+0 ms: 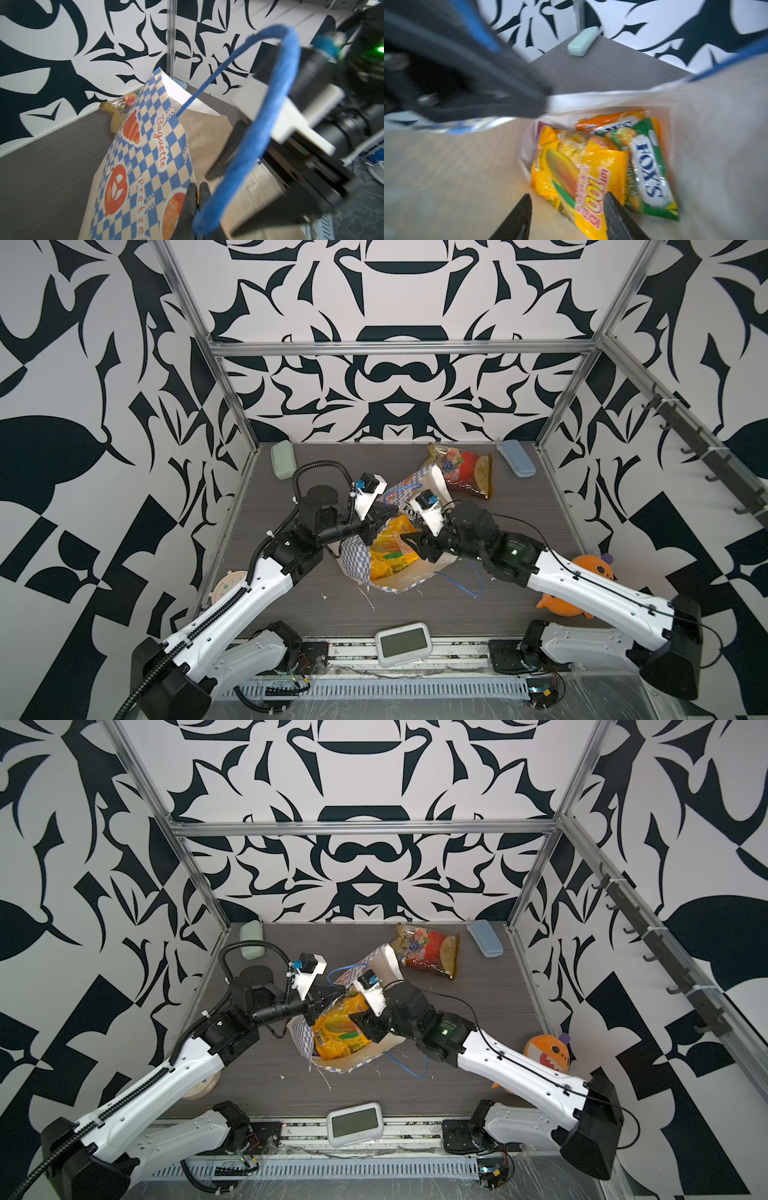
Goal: Take the snacks out of the paper bag
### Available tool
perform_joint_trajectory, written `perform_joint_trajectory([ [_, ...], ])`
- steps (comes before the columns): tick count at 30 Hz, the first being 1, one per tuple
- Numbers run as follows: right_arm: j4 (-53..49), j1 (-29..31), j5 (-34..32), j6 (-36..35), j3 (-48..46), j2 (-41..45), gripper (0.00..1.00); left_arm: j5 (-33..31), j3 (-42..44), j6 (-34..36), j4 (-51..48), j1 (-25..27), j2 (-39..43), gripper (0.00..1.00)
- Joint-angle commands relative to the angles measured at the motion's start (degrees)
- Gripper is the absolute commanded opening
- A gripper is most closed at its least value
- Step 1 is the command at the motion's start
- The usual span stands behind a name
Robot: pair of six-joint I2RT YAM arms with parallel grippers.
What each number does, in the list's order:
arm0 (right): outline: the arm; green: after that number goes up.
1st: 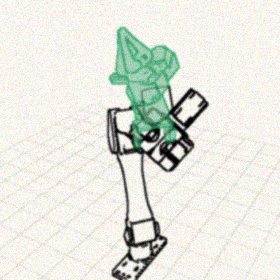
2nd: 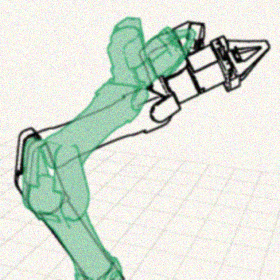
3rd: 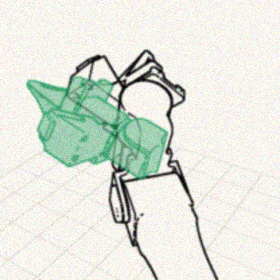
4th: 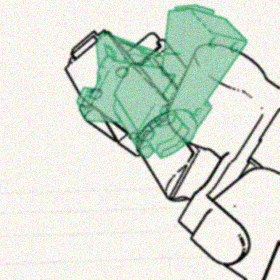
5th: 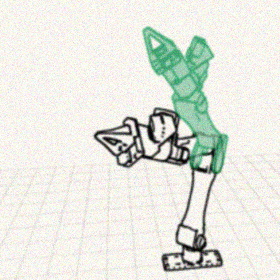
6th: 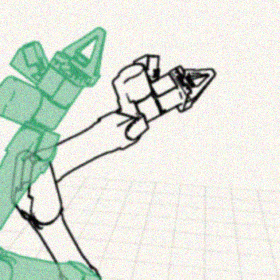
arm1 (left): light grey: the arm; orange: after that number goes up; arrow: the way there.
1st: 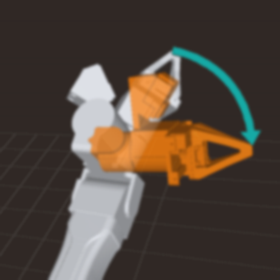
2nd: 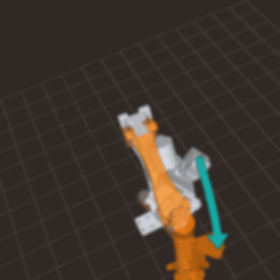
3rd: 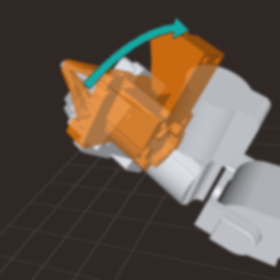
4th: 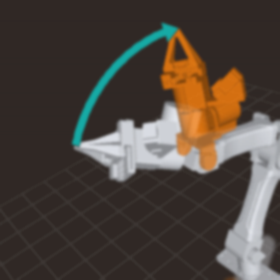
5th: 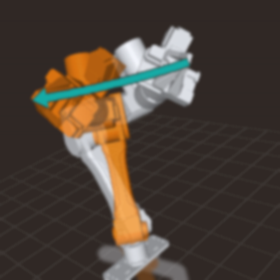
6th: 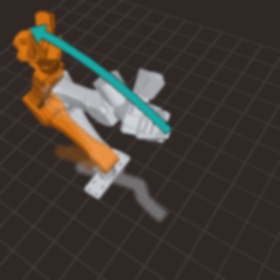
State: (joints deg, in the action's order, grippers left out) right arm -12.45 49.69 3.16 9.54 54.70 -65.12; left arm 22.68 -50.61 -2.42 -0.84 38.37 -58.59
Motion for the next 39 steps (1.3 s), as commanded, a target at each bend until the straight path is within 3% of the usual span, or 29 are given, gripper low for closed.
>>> perform_joint_trajectory([
  [1,-3.97,-1.36,-4.38,2.45,-1.08,-1.65,0.6,2.83,-0.43,-2.03,2.69,2.08,-0.38,0.0],
  [5,-2.59,-1.89,-5.96,1.01,-3.36,-2.73,0.65,2.92,-0.43,-2.81,5.1,3.88,-1.52,0.0],
  [13,6.68,-9.91,10.55,0.0,-6.61,-5.31,0.71,2.37,-0.32,-2.49,6.29,4.18,-2.55,0.0],
  [16,5.7,-10.4,12.39,-0.56,-4.62,-7.49,0.71,2.05,-0.56,-2.77,6.38,4.25,-2.59,0.0],
  [18,11.72,-10.32,14.27,0.78,-7.58,-5.72,0.71,1.64,-0.46,-2.94,6.64,4.26,-2.36,0.0],
  [20,16.51,-10.32,14.01,2.09,-11.13,-4.35,0.71,0.95,-0.12,-3.21,7.22,4.26,-2.08,0.0],
  [23,9.5,-9.95,10.65,0.58,-8.5,-5.9,0.7,-0.2,0.23,-3.04,7.74,4.26,-1.8,0.0],
  [28,11.04,-9.72,8.29,-0.31,-9.88,-8.3,0.71,-0.7,0.69,-2.88,8.85,4.26,-1.67,0.0],
  [33,12.78,-9.7,12.81,-0.64,-6.9,-15.06,0.7,-0.73,0.42,-2.71,8.51,4.21,-1.88,0.0],
  [36,16.14,-9.66,17.58,0.81,-6.94,-16.87,0.54,-1.29,0.1,-2.36,7.35,4.26,-1.55,0.0],
  [39,18.58,-9.7,20.57,1.46,-6.84,-17.72,0.27,-1.95,0.42,-2.06,7.34,4.26,-1.02,0.0],
])
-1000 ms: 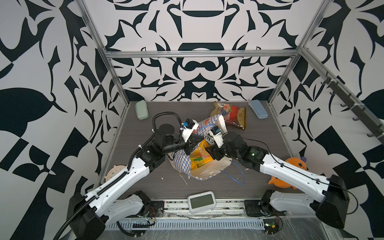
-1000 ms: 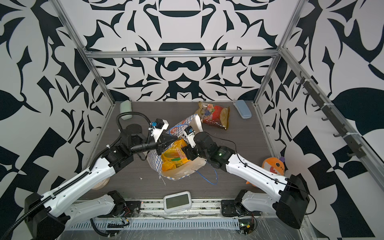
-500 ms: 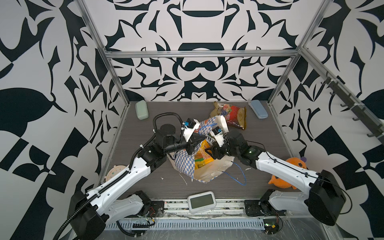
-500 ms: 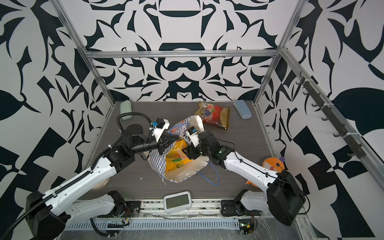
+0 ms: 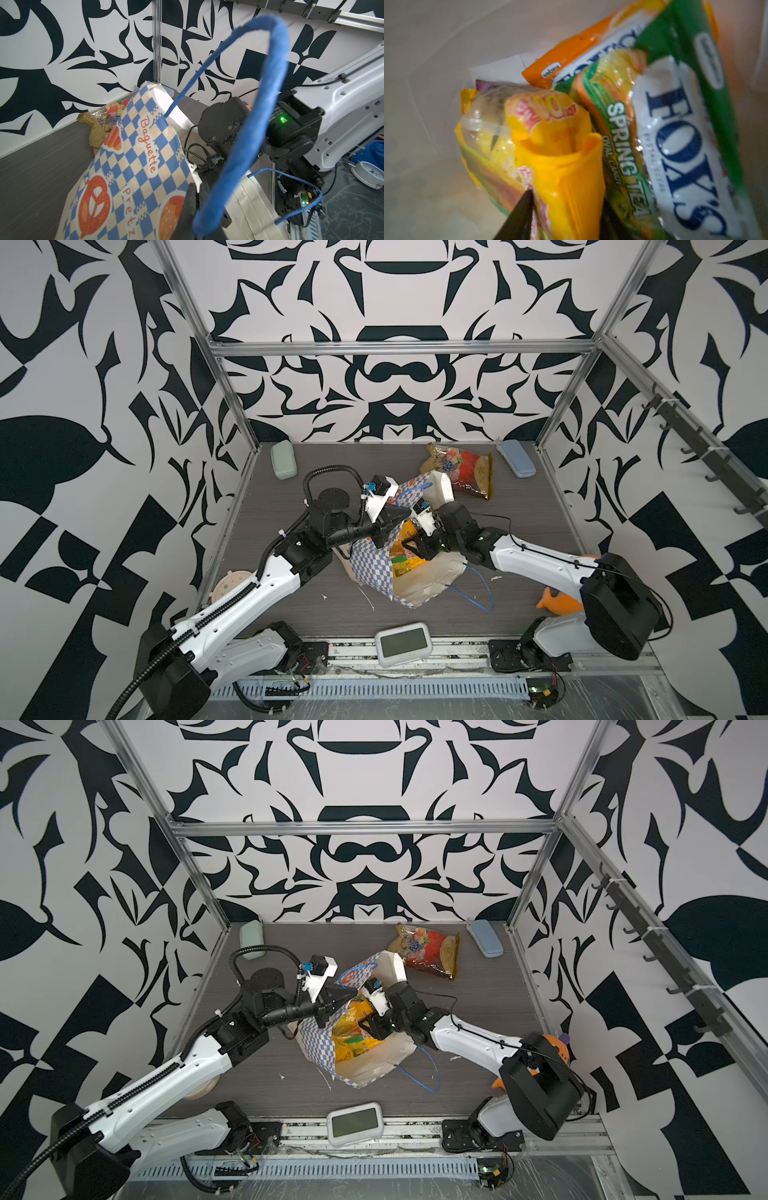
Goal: Take the snacks out of the paper bag
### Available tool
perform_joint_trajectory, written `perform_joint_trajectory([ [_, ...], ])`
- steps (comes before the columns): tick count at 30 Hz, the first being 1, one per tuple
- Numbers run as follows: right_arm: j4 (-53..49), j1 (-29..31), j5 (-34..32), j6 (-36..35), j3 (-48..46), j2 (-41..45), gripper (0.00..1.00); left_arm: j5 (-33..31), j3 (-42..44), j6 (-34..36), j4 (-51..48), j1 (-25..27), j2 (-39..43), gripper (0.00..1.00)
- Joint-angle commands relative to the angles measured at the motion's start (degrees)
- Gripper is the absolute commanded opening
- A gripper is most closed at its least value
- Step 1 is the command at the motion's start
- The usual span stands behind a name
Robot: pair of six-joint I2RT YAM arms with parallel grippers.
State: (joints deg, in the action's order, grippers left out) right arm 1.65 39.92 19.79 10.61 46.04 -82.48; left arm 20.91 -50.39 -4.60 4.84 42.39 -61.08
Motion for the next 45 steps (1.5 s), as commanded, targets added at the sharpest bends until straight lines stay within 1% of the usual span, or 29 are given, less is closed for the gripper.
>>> perform_joint_trajectory([
  [1,4.22,0.14,4.37,0.54,2.31,-0.58,0.21,-0.38,0.3,0.27,1.46,0.24,1.53,0.0],
  [3,3.82,0.16,4.71,0.84,2.81,-0.38,0.11,-0.78,0.28,0.49,1.31,0.24,1.57,0.0],
  [4,3.11,0.16,5.01,0.91,3.19,0.12,0.01,-0.87,0.3,0.49,1.39,0.24,1.49,0.0],
  [5,2.16,0.16,5.08,1.01,3.69,0.85,0.0,-0.97,0.21,0.47,1.4,0.24,1.49,0.0],
  [13,-6.94,0.24,4.03,3.08,9.8,6.02,0.0,-3.47,1.03,0.51,3.24,0.24,1.91,0.0],
  [18,-9.38,0.18,3.35,4.61,12.47,9.75,0.0,-4.69,1.0,0.78,3.07,0.23,2.3,0.0],
  [22,-13.19,0.24,2.44,4.12,15.52,10.69,0.0,-5.25,0.99,1.0,2.81,0.24,2.48,0.0],
  [25,-13.53,0.33,0.73,3.78,15.96,11.89,0.0,-5.66,0.86,1.28,2.72,0.24,2.62,0.0],
  [28,-16.12,0.33,-1.26,2.26,17.49,12.15,0.0,-6.21,0.95,1.31,2.76,0.24,2.81,0.0],
  [33,-16.46,0.33,-4.82,1.47,18.48,14.12,0.0,-7.97,1.51,1.53,2.89,0.24,3.33,0.0],
  [35,-17.0,0.31,-4.95,0.76,20.02,14.32,0.0,-9.78,1.69,1.69,2.81,0.23,3.34,0.0],
  [38,-18.68,0.33,-4.43,-0.61,22.47,13.51,0.0,-10.63,1.95,1.88,3.04,0.24,3.34,0.0],
  [42,-19.43,0.32,-4.9,-1.0,22.08,12.66,0.0,-11.05,1.79,1.89,2.94,0.24,3.26,0.0],
  [45,-18.8,0.33,-4.58,-1.3,19.82,12.29,0.0,-11.53,2.04,1.93,2.71,0.24,3.49,0.0],
])
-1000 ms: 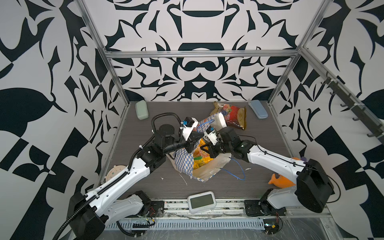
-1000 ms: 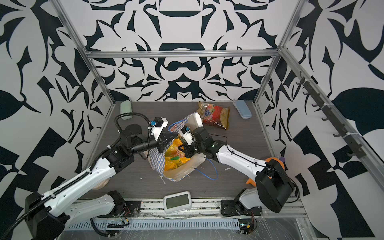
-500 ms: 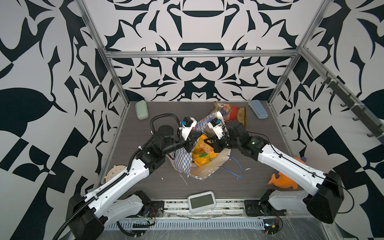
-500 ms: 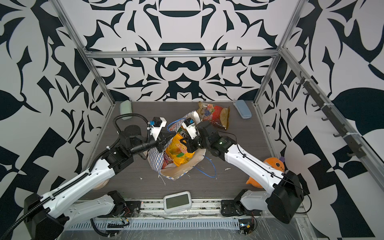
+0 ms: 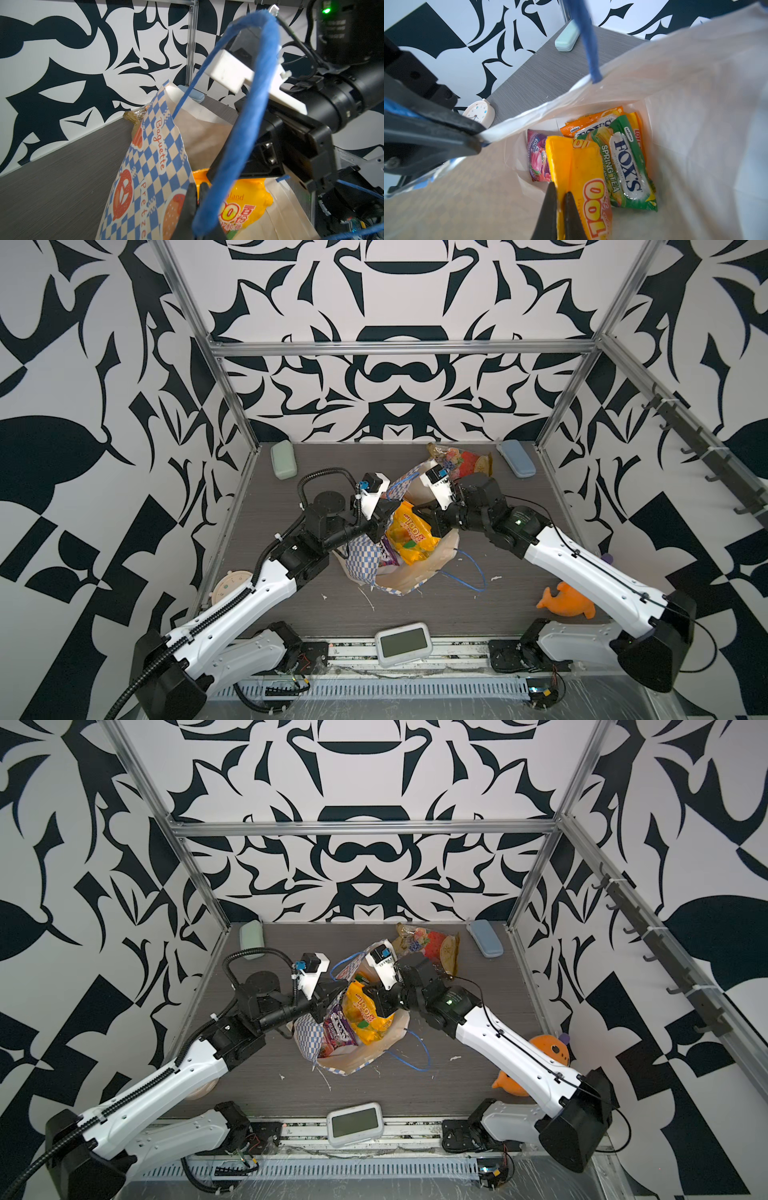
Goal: Take the snacks out of the paper bag
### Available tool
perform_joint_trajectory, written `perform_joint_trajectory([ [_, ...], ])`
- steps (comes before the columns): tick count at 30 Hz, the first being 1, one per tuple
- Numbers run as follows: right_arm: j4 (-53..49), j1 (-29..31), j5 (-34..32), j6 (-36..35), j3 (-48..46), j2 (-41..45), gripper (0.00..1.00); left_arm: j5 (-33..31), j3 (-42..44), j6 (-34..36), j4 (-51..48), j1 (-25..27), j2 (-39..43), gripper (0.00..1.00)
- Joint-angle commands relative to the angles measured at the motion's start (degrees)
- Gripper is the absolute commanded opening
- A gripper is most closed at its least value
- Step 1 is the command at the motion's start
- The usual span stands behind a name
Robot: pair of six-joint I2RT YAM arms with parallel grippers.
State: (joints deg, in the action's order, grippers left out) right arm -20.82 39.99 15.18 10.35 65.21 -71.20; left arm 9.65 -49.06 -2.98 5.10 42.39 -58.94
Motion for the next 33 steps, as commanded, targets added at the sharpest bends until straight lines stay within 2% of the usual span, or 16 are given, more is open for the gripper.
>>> perform_joint_trajectory([
  [1,3.04,0.52,0.29,-1.62,0.13,0.54,0.0,-0.42,0.93,0.41,2.45,0.24,1.37,0.0],
  [4,2.8,2.61,-1.58,-3.33,-2.14,-0.48,0.0,-0.79,1.06,0.68,2.19,0.24,1.54,0.0],
  [7,2.1,2.64,-0.02,-2.95,-2.52,-2.4,0.0,-0.99,1.06,0.72,2.53,0.24,1.3,0.0],
  [8,2.25,2.85,-0.48,-2.46,-2.54,-2.65,0.07,-0.86,0.86,0.72,2.61,0.24,1.12,0.0],
  [10,2.41,2.82,-2.58,-1.63,-2.46,-2.16,0.3,-0.61,0.57,0.71,2.45,0.24,0.81,0.0],
  [13,1.08,2.86,-7.94,-0.84,-1.84,-0.52,0.49,-0.78,0.23,0.88,2.04,0.24,0.66,0.0],
  [15,-0.19,2.83,-9.7,-0.82,-2.41,0.51,0.73,-0.71,0.22,1.02,1.89,0.24,0.84,0.0],
  [18,-0.36,2.84,-6.52,0.2,-4.48,2.14,0.79,-0.75,0.42,1.07,1.75,0.24,0.8,0.0],
  [20,-1.27,2.83,-5.14,1.26,-4.84,2.07,0.88,-0.56,0.32,1.06,1.75,0.19,0.59,0.0],
  [22,-2.71,2.86,-7.42,1.6,-5.48,1.68,0.91,-0.25,0.26,0.92,1.88,0.23,0.48,0.0],
  [25,0.66,2.45,-7.9,2.0,-8.98,1.47,0.93,-0.02,0.54,0.7,2.6,0.24,0.41,0.0],
  [30,4.06,2.29,-0.26,2.39,-9.23,-2.96,0.93,0.08,0.43,0.76,2.25,0.24,0.42,0.0],
  [31,5.74,2.33,1.53,2.94,-9.22,-4.04,0.92,0.03,0.49,0.76,2.28,0.24,0.4,0.0],
  [33,10.84,2.29,5.03,5.27,-9.99,-6.04,0.81,0.0,0.63,0.73,2.22,0.24,0.48,0.0],
])
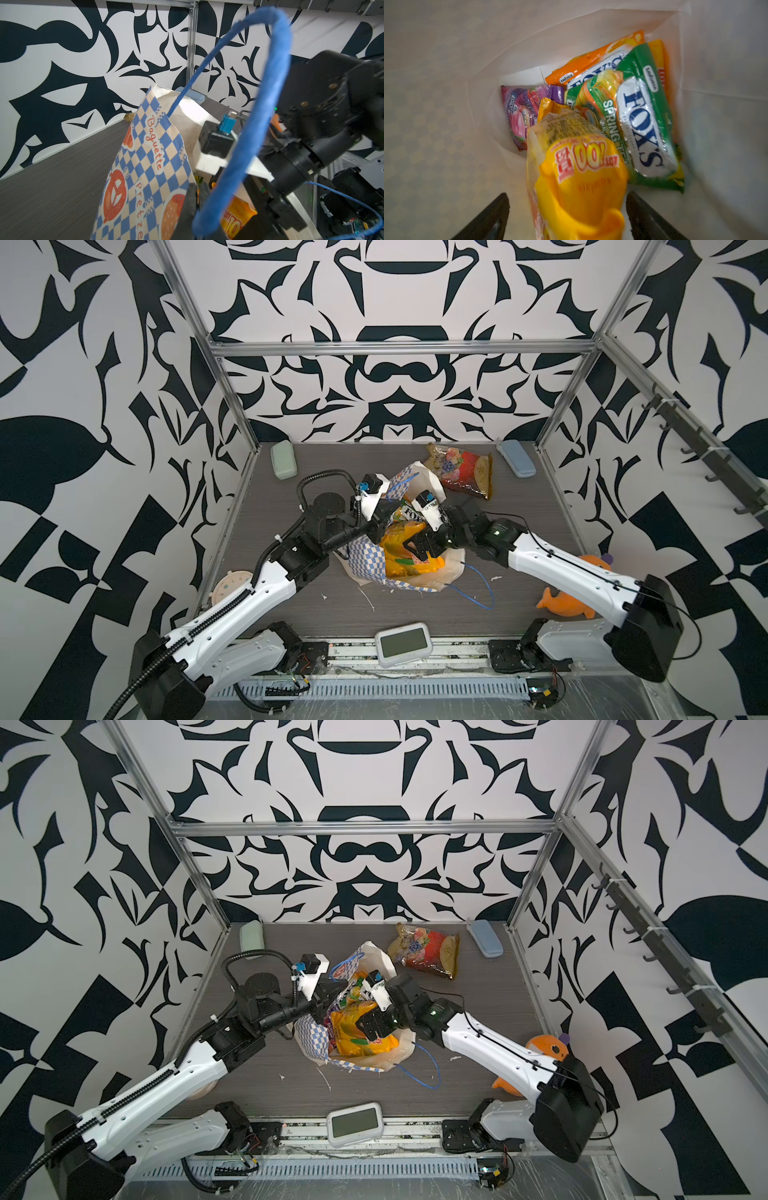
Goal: Take the snacks out of the paper bag
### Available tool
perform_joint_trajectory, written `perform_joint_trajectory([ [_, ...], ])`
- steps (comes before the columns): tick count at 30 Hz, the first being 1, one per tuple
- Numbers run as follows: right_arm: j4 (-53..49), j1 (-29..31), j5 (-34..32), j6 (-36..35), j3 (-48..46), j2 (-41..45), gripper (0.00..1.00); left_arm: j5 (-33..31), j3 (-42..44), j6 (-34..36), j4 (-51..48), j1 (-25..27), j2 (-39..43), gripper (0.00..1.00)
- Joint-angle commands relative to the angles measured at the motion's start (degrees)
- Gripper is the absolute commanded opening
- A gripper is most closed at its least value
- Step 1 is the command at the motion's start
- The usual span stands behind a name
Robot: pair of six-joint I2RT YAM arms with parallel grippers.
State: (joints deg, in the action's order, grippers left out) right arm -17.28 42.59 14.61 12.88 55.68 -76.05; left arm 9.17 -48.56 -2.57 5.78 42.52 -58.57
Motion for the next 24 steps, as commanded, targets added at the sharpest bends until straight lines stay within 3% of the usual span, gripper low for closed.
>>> perform_joint_trajectory([
  [1,10.63,-0.29,7.26,3.99,-0.99,-2.41,0.74,0.49,0.17,0.36,1.69,0.1,0.08,0.0],
  [3,12.78,-0.29,8.82,5.24,0.39,-5.45,0.5,0.52,0.3,0.35,2.06,0.06,0.1,0.0],
  [5,12.85,-0.23,8.42,5.62,2.07,-8.5,0.13,0.59,0.32,0.31,2.25,0.1,0.19,0.0],
  [7,13.77,-0.15,8.3,6.02,2.96,-10.14,0.0,0.41,0.39,0.46,2.39,0.1,0.29,0.0],
  [24,1.72,-0.22,3.01,1.94,15.08,1.32,0.0,-2.08,1.63,1.17,3.05,0.1,2.23,0.0],
])
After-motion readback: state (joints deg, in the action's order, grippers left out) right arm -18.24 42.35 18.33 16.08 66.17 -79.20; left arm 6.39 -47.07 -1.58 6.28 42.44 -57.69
